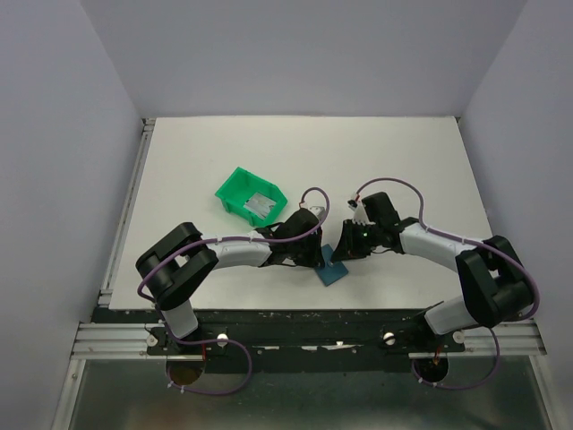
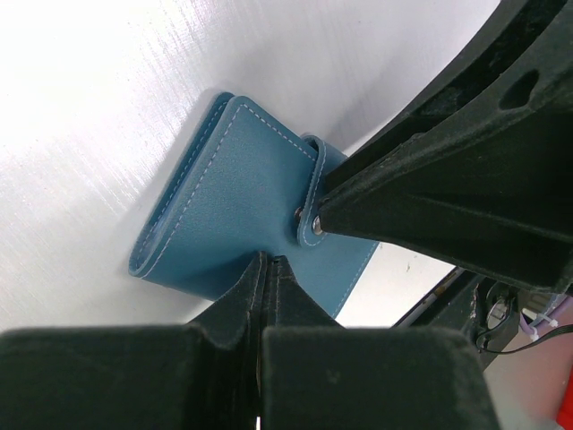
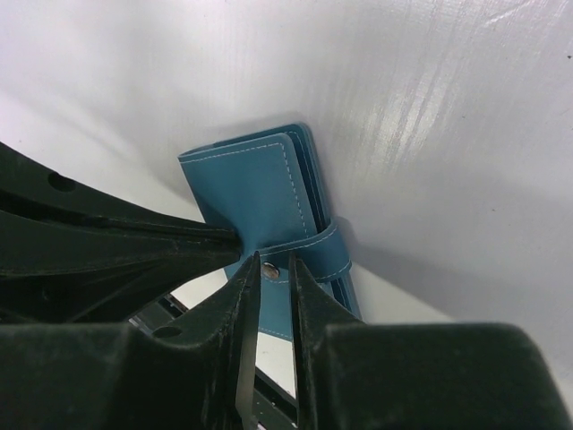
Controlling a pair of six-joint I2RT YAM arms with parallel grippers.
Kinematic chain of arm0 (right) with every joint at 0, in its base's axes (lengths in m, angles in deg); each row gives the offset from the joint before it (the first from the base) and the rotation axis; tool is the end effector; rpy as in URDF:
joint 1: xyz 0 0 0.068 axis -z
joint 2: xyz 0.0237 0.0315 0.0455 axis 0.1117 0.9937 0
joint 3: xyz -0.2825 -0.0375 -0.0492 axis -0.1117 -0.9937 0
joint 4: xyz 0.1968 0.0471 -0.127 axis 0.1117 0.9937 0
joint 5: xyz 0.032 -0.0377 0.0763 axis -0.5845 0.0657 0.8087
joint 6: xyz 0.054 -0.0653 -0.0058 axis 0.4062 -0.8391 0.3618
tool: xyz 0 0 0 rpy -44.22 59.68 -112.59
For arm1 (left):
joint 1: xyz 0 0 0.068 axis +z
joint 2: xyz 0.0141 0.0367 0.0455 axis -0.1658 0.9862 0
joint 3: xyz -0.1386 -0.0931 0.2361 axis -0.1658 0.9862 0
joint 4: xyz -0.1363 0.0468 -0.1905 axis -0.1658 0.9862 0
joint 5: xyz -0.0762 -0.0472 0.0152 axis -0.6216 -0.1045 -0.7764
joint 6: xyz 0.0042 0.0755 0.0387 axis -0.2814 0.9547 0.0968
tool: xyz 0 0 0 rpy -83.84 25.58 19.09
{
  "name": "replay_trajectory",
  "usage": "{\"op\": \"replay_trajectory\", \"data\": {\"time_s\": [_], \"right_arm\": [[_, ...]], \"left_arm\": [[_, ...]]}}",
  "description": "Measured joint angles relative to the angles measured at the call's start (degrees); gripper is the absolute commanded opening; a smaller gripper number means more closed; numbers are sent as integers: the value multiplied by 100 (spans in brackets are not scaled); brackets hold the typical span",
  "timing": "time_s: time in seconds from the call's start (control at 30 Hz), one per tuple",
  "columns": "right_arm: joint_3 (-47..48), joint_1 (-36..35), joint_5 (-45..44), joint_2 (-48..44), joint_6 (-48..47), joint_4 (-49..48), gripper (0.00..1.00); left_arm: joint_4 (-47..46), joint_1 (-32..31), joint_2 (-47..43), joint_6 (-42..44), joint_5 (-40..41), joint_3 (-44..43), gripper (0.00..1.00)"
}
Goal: Put the credit cards into the card holder
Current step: Close the card holder at the center of the board.
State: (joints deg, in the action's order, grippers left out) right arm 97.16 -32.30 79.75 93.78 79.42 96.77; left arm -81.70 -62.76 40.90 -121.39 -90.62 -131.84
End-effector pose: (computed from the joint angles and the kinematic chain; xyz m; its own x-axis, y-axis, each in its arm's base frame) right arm 0.2207 0.1457 0.1591 -0.9543 -0.0102 -0.2987 -0.1948 0.7791 0.5959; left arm 0.2020 -0.2908 0.1610 -0.9103 0.0646 -0.4090 0.3090 0.7633 -0.5674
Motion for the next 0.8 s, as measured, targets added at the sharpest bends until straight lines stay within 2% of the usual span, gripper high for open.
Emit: {"op": "replay_trajectory", "data": {"time_s": [0.47, 0.8], "right_arm": [[2, -181, -157, 11, 4, 2, 26], [-85, -190, -525, -883, -52, -22, 26]], "left_arm": [[-4, 0, 7, -2, 0, 0, 0], [-4, 0, 7, -2, 0, 0, 0]]}}
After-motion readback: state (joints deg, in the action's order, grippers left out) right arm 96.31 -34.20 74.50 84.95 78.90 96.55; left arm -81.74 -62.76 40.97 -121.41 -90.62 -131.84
